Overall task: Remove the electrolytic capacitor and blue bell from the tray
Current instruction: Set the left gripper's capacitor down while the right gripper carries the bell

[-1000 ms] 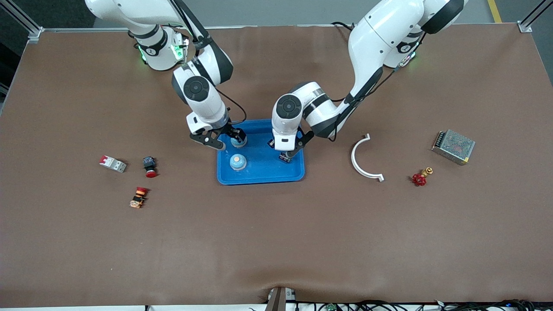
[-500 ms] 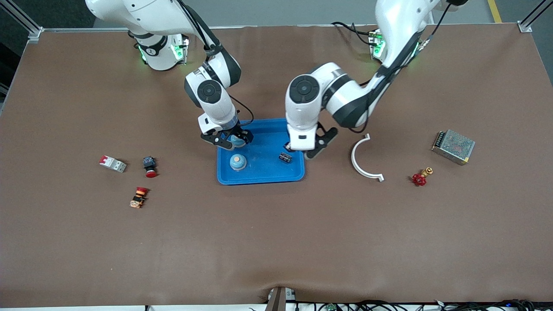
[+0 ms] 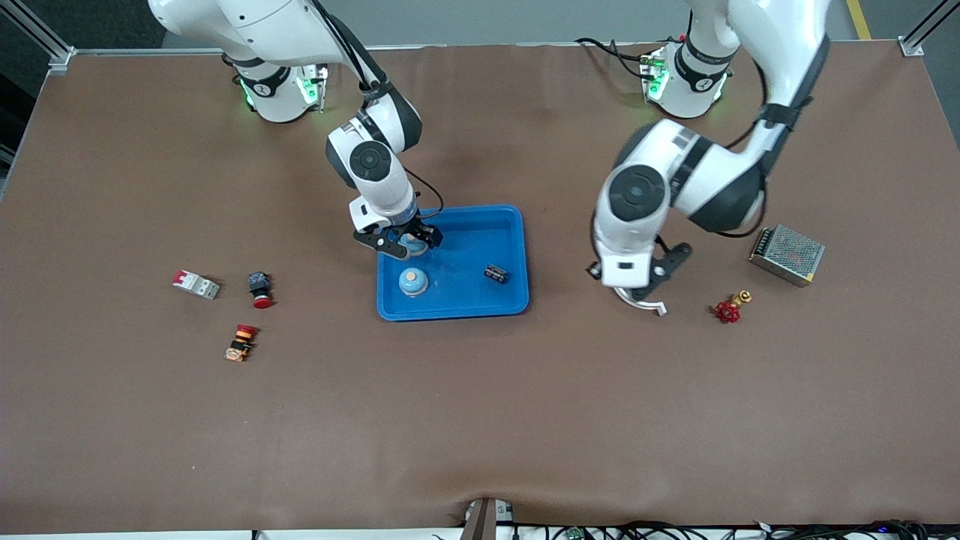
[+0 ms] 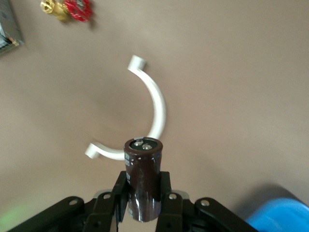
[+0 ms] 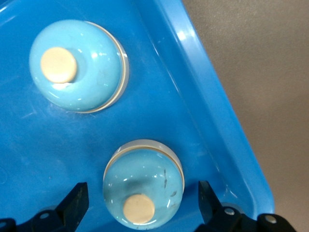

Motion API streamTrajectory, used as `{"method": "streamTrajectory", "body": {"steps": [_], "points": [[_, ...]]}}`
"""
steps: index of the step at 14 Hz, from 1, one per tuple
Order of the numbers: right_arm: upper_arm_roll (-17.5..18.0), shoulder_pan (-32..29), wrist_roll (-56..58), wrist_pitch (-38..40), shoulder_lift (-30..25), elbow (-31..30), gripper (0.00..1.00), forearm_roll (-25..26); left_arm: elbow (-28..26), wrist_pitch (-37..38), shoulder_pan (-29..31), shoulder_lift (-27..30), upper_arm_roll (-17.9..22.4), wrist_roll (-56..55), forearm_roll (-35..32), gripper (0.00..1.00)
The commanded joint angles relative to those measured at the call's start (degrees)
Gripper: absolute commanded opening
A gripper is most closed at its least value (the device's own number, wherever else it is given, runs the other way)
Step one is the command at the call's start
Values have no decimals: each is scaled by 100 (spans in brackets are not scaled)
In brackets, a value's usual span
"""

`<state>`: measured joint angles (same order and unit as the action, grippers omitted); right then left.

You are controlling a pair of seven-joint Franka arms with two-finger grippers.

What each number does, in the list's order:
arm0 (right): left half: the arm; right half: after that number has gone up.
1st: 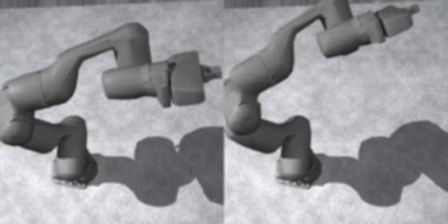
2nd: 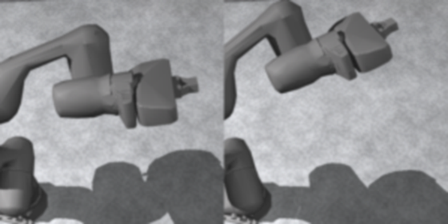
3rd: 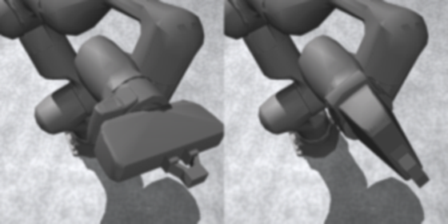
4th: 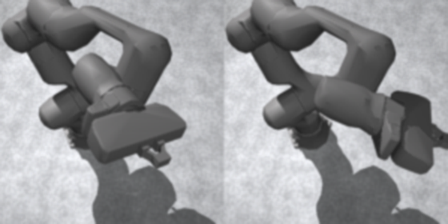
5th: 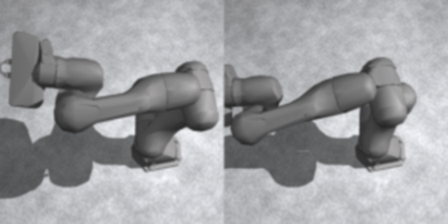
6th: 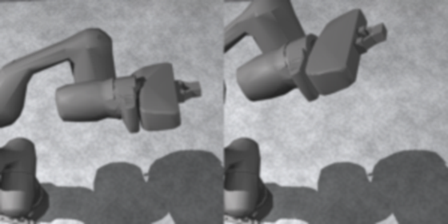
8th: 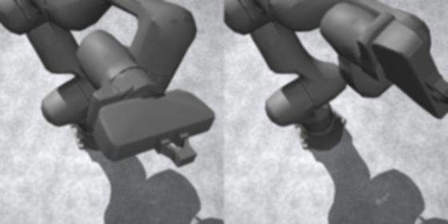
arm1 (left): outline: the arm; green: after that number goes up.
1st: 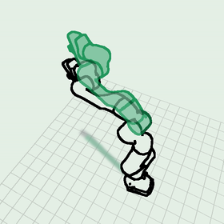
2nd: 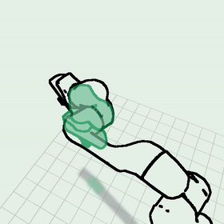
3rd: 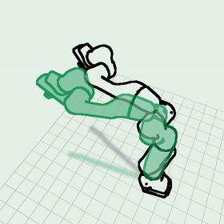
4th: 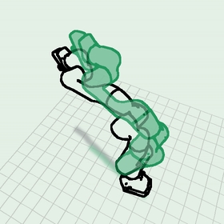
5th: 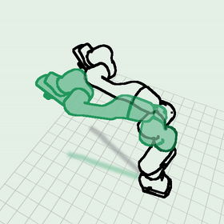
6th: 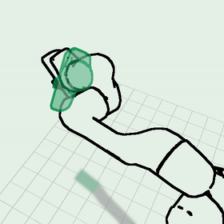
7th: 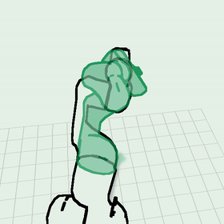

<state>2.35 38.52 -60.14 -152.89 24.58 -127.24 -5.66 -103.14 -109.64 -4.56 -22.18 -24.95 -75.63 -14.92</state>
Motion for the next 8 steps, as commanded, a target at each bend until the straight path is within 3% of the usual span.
{"method": "streamTrajectory", "body": {"steps": [1, 3, 4, 8], "points": [[-50, 103, -103, -39, 3, 6, 72, -76, -636, -101, 735, 206, -45, 687, -81, 0], [-50, 138, -138, -39, 3, 15, 14, -76, -891, -442, 1122, 83, -45, 961, -160, 0], [-50, 138, -339, -22, 3, 41, 0, -76, -1084, -653, 1281, 30, -45, 1014, -213, 0], [-50, 59, -604, 476, -58, 427, 0, -84, -1480, -1225, 1396, -155, -45, 1050, -213, 0]]}}
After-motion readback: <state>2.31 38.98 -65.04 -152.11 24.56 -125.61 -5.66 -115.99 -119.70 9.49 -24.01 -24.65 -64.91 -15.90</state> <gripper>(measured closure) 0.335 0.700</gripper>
